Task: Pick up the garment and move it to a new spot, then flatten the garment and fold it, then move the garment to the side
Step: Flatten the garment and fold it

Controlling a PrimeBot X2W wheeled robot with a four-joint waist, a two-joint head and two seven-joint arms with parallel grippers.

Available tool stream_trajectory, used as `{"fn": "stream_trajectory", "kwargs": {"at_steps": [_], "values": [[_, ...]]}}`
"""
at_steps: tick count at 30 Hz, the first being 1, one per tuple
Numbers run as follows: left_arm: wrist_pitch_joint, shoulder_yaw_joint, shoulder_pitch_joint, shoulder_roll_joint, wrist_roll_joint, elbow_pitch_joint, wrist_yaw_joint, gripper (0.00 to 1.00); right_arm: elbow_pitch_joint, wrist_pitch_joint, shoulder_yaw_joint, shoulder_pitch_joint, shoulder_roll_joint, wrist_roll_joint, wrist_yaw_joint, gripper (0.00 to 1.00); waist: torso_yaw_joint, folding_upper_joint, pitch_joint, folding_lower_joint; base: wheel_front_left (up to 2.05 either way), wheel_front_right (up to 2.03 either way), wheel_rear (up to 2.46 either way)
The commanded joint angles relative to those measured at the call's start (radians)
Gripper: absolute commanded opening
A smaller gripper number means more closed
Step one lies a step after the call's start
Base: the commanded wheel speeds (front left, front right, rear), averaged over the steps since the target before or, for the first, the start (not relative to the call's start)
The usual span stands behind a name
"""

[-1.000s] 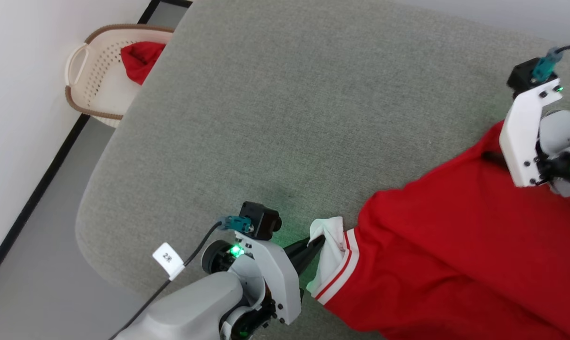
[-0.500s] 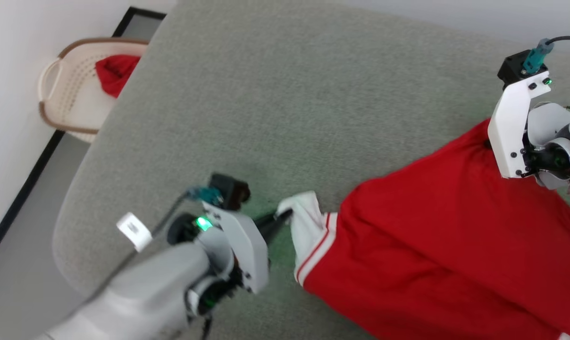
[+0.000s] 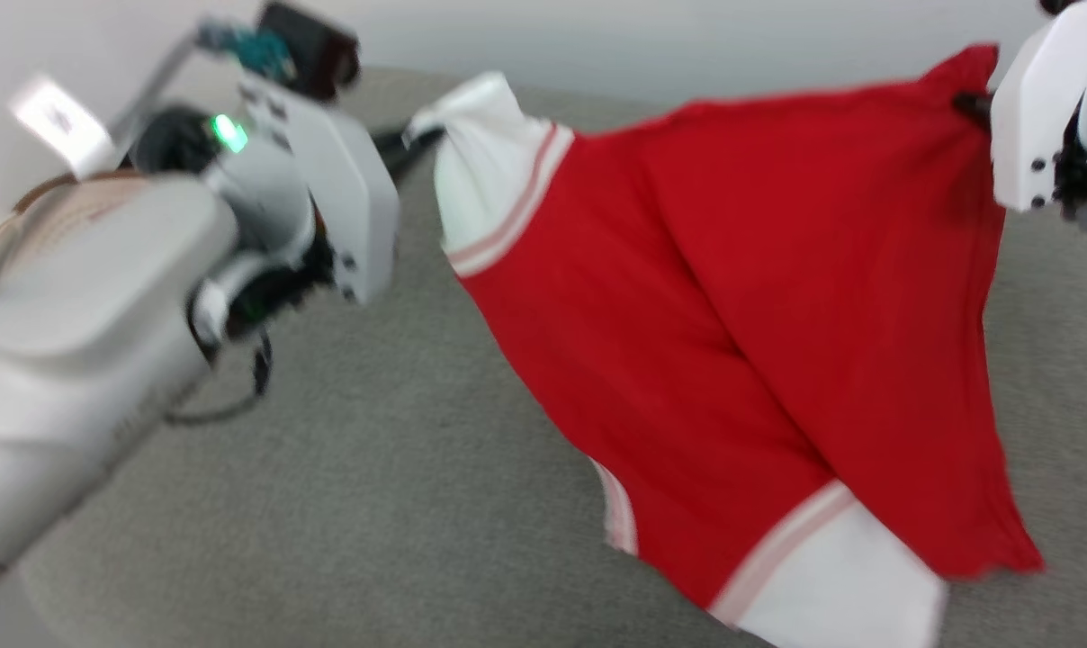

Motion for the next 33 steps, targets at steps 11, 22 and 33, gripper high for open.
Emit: {"fn": "stream_trajectory", "kwargs": {"at_steps": [11,22,33], "values": [[0.088,0.025,-0.283,-0.048,0.057,0.285,-0.083,0.00,0.134,-0.162,-0.076,-0.164,0.103,-0.145,-0.001,0.00,-0.202,0.0000,-0.123,0.0000,0.00,0.00,0.00],[-0.004,0.022,-0.454,-0.115,0.115,0.547,-0.143,0.00,0.230,-0.294,-0.112,-0.269,0.171,-0.217,-0.001,0.00,-0.293,0.0000,-0.120,0.0000,0.00,0.00,0.00],[-0.036,0.003,-0.655,-0.122,0.143,0.608,-0.150,0.00,0.250,-0.365,-0.151,-0.378,0.174,-0.228,-0.001,0.00,-0.338,0.0000,0.089,0.0000,0.00,0.00,0.00]]}}
